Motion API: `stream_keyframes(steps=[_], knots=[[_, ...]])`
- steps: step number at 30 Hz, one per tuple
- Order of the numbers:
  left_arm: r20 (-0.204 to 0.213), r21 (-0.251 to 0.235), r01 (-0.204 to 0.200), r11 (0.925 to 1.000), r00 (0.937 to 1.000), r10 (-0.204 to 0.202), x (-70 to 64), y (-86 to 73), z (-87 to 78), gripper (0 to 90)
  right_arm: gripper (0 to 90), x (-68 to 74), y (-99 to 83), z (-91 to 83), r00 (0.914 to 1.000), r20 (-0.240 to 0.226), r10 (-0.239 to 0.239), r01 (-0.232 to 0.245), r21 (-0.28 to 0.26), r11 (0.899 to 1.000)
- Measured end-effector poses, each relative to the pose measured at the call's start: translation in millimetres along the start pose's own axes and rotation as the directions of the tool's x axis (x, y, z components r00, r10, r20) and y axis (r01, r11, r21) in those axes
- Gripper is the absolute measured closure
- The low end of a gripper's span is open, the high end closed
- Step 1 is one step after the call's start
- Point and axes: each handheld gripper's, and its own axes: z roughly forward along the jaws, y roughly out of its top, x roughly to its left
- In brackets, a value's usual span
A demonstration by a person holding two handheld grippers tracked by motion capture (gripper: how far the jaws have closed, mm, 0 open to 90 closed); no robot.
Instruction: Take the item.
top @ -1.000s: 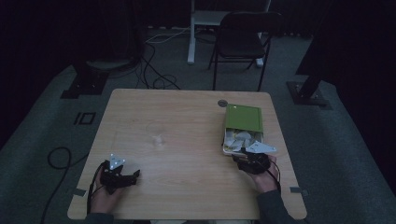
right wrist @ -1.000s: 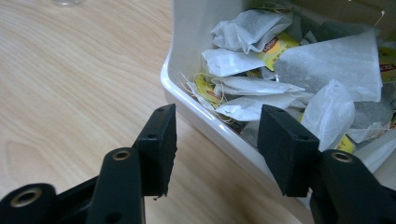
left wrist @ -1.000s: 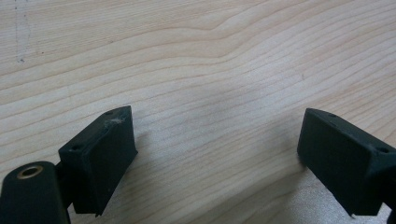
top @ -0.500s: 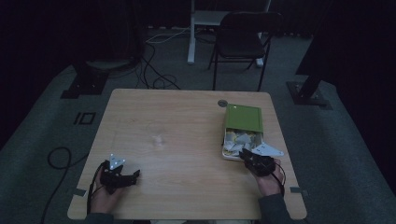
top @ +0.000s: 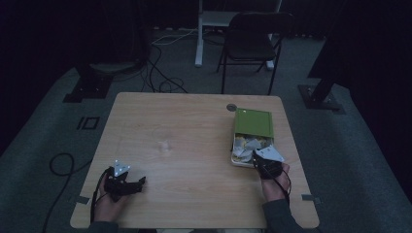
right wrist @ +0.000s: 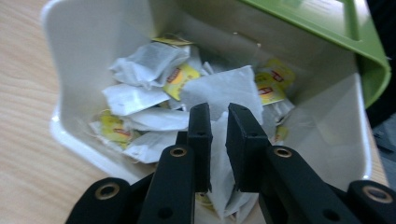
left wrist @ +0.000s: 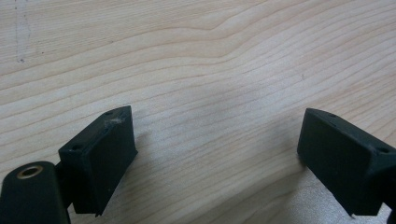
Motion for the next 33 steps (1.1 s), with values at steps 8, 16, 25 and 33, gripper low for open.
stream_keyframes(steps=[8,16,25,33], knots=[[0.0,0.0,0.0,1.0,1.0,0.0,0.0,0.0,0.0,12.1,70.3,6.6,-0.7,9.4,0.9984,0.055,-0.016,0.014,0.047,0.999],[0.0,0.0,0.0,1.0,1.0,0.0,0.0,0.0,0.0,12.2,81.0,5.6,-4.1,15.8,0.9968,0.08,0.0,-0.007,0.087,0.996],[0.0,0.0,0.0,1.0,1.0,0.0,0.0,0.0,0.0,12.1,90.0,-3.9,-5.1,11.2,0.9973,0.063,0.039,-0.043,0.063,0.997],[0.0,0.0,0.0,1.0,1.0,0.0,0.0,0.0,0.0,12.1,90.0,-13.1,-0.3,-5.1,0.997,-0.008,0.077,-0.077,0.005,0.997]])
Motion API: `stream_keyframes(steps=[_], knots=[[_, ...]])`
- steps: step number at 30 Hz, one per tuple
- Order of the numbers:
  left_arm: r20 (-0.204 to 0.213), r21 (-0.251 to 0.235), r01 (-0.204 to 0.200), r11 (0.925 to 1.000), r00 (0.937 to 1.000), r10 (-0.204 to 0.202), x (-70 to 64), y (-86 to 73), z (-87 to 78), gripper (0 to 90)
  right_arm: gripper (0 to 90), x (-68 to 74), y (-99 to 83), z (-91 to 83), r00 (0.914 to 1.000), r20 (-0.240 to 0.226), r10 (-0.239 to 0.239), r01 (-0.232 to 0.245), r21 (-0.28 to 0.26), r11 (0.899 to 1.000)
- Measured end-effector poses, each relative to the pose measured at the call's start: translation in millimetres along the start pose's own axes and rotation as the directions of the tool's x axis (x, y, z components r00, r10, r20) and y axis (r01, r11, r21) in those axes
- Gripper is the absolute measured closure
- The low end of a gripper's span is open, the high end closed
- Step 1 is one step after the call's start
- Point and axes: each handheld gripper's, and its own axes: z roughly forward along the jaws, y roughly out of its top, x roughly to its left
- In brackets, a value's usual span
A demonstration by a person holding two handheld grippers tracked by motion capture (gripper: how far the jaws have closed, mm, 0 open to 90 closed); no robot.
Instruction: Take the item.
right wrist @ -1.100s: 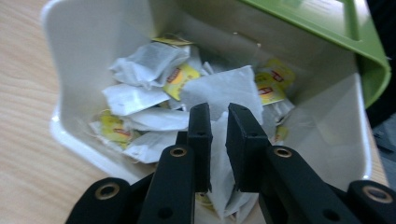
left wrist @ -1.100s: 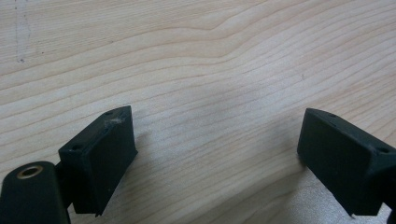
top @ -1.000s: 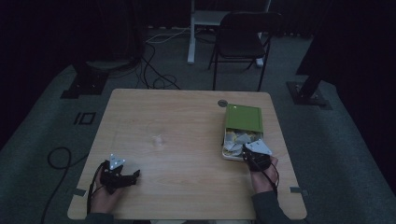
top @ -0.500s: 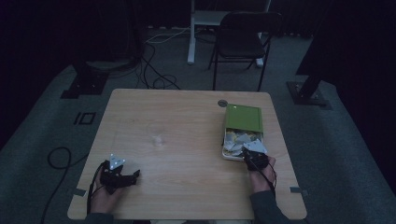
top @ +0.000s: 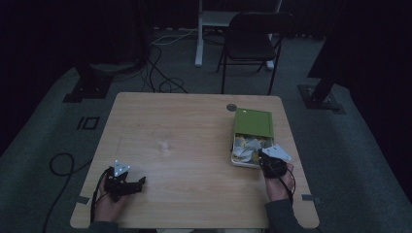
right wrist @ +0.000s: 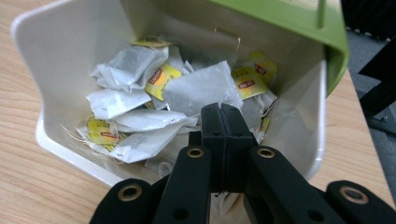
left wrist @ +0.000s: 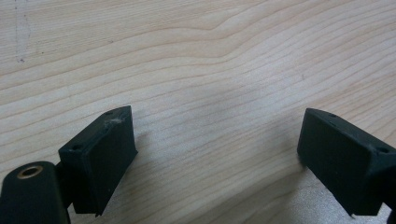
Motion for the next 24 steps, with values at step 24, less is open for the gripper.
stream_keyframes(steps=[24], knots=[[0.0,0.0,0.001,1.0,1.0,-0.001,0.0,0.0,0.0,12.1,90.0,-4.0,30.3,-34.5,0.9976,-0.061,-0.031,0.024,-0.11,0.994]])
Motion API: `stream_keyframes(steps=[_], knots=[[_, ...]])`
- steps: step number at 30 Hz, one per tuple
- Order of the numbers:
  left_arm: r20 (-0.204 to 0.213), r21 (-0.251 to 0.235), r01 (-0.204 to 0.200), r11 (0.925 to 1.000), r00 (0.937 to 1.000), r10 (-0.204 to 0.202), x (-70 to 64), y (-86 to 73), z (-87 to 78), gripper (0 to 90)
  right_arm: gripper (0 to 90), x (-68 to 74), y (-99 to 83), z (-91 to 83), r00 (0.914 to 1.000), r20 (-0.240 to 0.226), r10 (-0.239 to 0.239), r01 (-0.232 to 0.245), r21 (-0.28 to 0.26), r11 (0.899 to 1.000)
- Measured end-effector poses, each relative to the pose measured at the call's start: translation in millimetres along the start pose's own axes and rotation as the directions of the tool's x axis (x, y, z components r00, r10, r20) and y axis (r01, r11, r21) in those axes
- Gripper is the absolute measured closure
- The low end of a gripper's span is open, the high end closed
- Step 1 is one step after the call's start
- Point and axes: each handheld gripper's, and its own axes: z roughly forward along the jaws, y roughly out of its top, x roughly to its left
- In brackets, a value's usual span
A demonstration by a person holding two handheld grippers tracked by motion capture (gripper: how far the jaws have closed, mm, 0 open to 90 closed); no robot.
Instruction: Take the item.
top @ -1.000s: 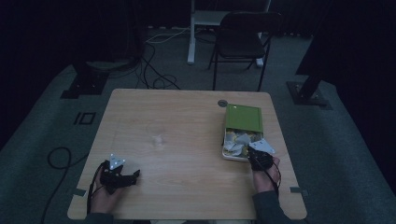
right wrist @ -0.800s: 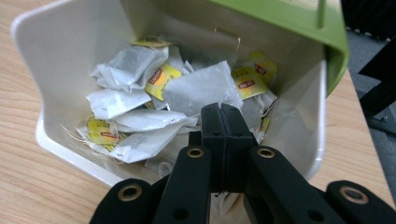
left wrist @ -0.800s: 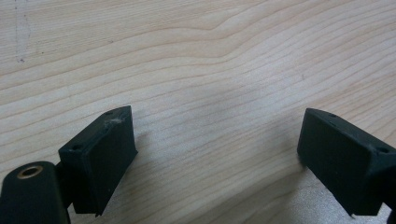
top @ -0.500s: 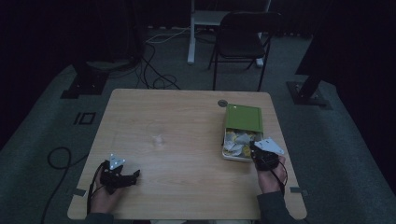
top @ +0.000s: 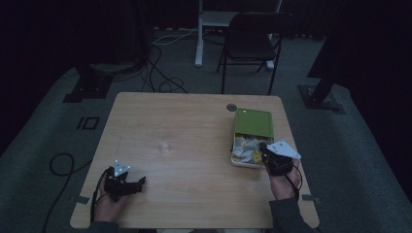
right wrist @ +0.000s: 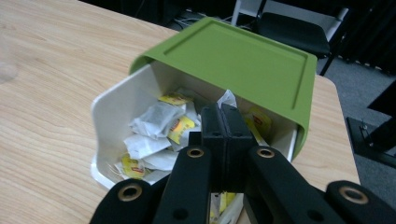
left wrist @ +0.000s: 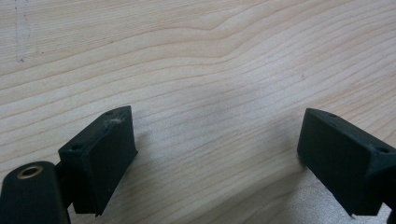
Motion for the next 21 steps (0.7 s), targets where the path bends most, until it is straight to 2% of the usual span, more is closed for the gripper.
stream_keyframes(steps=[8,15,21], knots=[[0.0,0.0,0.0,1.0,1.0,0.0,0.0,0.0,0.0,12.1,90.0,7.3,8.8,-6.2,0.9988,-0.044,-0.022,0.021,-0.019,1.0],[0.0,0.0,0.0,1.0,1.0,0.0,0.0,0.0,0.0,12.1,90.0,19.5,15.8,-9.1,0.9945,-0.095,-0.044,0.04,-0.039,0.998],[0.0,0.0,0.0,1.0,1.0,0.0,0.0,0.0,0.0,12.1,90.0,27.0,17.1,-7.9,0.9887,-0.148,-0.028,0.021,-0.047,0.999]])
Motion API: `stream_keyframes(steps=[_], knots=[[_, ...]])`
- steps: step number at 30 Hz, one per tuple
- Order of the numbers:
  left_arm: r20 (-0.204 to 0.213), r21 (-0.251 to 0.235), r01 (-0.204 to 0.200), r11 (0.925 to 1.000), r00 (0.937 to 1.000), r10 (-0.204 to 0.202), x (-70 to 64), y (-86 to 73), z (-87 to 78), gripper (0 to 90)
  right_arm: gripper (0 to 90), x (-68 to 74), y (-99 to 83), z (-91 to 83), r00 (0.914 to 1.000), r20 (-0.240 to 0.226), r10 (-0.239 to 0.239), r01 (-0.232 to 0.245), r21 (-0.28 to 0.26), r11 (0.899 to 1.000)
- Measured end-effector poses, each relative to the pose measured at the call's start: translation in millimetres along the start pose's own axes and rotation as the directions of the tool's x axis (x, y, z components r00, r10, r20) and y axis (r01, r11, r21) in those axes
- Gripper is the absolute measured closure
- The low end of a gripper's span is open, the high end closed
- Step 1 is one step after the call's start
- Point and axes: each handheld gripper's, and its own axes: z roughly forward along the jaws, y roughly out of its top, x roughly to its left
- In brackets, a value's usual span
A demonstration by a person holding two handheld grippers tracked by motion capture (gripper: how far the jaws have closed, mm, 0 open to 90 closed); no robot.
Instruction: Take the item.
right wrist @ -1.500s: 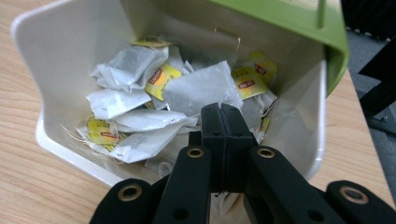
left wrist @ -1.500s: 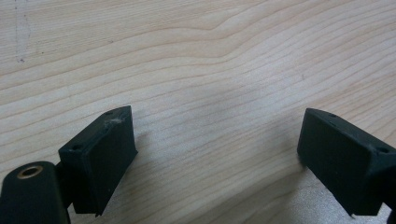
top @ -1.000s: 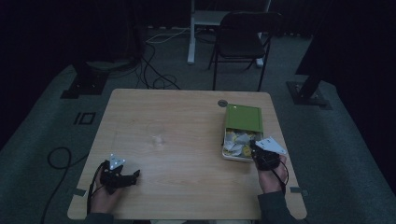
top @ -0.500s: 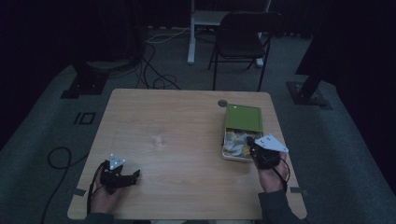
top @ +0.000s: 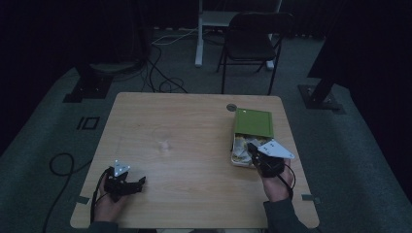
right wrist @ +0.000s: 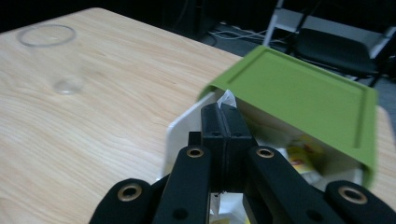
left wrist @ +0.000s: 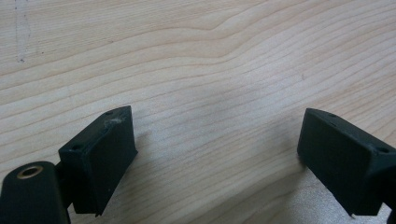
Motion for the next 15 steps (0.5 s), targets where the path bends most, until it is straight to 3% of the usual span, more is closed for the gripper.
stream_keyframes(steps=[15], knots=[[0.0,0.0,0.0,1.0,1.0,0.0,0.0,0.0,0.0,12.1,90.0,21.6,11.5,11.9,0.9952,-0.097,-0.009,0.006,-0.03,1.0]])
